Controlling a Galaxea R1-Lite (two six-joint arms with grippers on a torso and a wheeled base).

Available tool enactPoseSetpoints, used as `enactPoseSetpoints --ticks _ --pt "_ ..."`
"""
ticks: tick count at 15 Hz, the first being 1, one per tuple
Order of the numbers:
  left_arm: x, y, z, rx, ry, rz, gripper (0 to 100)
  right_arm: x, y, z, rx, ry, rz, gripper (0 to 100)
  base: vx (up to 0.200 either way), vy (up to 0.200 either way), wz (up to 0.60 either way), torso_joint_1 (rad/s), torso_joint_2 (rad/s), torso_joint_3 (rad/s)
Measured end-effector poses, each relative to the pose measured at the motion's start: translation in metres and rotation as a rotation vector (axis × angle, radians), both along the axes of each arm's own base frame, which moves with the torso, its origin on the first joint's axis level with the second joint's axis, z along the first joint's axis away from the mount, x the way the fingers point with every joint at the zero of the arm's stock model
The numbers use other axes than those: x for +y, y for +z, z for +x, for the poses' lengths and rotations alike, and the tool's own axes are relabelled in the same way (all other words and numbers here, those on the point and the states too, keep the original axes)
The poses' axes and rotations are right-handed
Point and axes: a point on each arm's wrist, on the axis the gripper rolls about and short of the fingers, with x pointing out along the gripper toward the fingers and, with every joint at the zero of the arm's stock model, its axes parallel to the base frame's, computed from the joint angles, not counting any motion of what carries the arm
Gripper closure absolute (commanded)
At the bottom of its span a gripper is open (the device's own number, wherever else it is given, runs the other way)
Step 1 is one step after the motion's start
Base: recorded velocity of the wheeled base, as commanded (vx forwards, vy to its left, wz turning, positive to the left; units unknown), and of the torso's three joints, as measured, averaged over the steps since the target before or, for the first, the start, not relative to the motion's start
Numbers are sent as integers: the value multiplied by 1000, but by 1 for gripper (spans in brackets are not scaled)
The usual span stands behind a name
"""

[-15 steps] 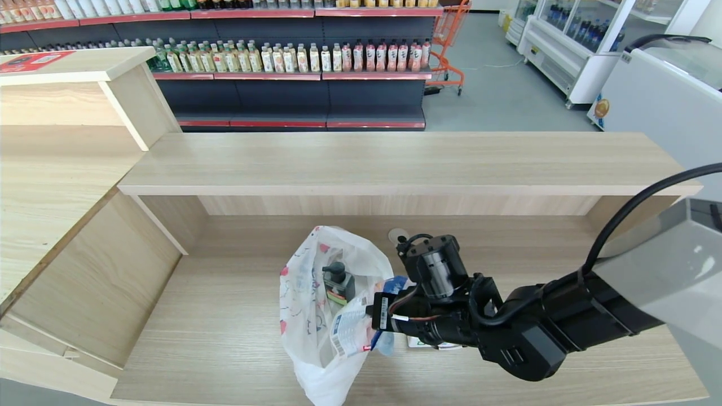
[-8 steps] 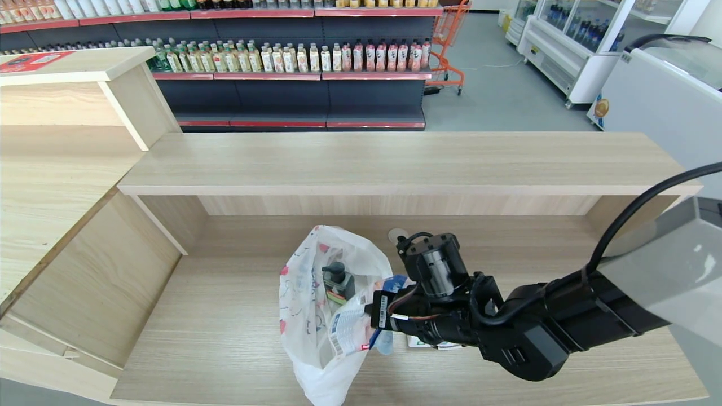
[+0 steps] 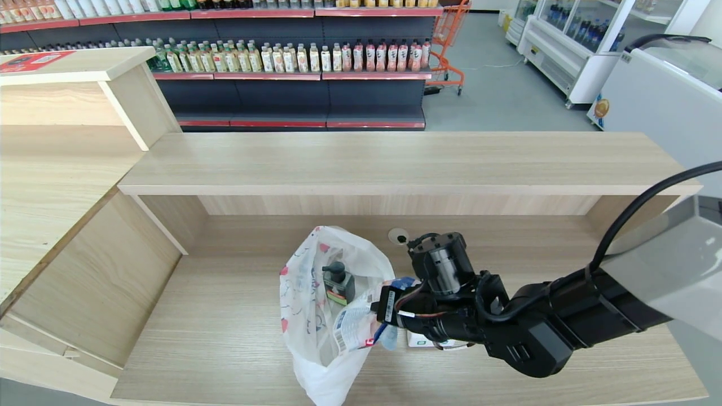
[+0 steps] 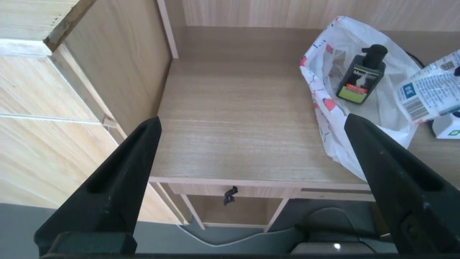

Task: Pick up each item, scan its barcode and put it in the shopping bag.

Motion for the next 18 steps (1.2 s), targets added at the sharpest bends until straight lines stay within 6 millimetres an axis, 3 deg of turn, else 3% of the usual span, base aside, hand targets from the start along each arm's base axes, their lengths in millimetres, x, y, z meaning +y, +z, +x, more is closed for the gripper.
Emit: enactPoseSetpoints --ticks 8,14,18 --pt "0 0 0 0 0 0 0 0 1 6 87 -57 132 100 0 0 0 0 0 0" --pt "0 0 0 0 0 0 0 -11 -10 1 105 -63 78 100 0 0 0 0 0 0" --pt "0 0 0 0 0 0 0 -17 -6 13 -1 -65 106 100 0 0 0 0 0 0"
